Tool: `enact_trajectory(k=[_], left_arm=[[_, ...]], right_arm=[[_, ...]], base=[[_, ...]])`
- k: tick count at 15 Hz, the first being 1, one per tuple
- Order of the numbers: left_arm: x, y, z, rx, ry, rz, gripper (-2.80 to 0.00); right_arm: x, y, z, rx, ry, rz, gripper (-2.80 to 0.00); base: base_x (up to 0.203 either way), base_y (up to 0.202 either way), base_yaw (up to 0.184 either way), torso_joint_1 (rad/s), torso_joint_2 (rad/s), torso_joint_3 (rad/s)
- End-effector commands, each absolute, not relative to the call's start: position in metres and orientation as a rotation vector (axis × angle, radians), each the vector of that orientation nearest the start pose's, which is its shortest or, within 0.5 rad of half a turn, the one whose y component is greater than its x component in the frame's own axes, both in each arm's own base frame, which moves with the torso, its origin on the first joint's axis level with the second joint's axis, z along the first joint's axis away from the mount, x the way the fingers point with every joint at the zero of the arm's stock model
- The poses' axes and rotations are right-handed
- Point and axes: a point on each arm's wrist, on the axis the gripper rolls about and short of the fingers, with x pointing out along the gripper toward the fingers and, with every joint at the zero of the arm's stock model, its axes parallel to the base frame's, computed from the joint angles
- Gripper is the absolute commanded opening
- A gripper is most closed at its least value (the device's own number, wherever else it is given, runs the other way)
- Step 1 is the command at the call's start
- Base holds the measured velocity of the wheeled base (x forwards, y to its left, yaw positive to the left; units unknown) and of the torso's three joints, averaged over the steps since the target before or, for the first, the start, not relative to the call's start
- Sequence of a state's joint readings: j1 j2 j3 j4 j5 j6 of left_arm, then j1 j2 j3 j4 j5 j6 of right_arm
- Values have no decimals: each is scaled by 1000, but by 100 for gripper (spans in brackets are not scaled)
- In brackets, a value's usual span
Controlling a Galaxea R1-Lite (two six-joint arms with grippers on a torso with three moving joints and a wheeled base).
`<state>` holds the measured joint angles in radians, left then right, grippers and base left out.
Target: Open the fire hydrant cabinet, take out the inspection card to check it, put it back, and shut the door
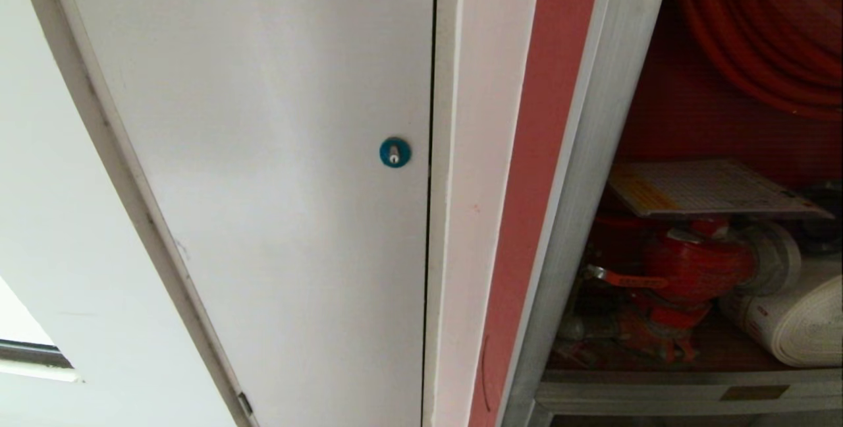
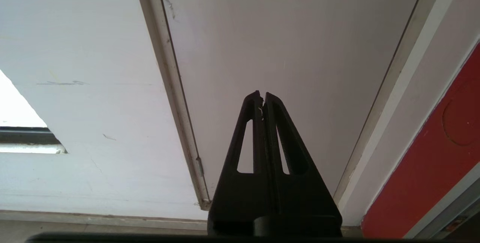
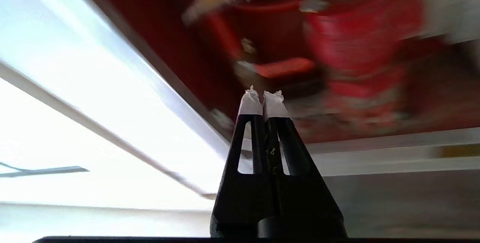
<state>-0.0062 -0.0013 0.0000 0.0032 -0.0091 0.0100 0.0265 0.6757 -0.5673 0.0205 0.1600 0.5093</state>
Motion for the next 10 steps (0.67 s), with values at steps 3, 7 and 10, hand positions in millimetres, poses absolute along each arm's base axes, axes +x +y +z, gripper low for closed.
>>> enact_trajectory(k=[3, 7, 10], left_arm=[[-23, 0, 75, 11, 3, -15, -280], [-23, 0, 75, 10, 3, -15, -280], [-23, 0, 75, 9, 2, -15, -280]], right_arm=[[114, 16, 247, 741, 343, 168, -280], [148, 30, 255, 952, 440, 169, -280], [155, 31, 254, 987, 447, 131, -138]], base=[[0, 0, 0, 0, 0, 0], [0, 0, 0, 0, 0, 0], [0, 0, 0, 0, 0, 0]])
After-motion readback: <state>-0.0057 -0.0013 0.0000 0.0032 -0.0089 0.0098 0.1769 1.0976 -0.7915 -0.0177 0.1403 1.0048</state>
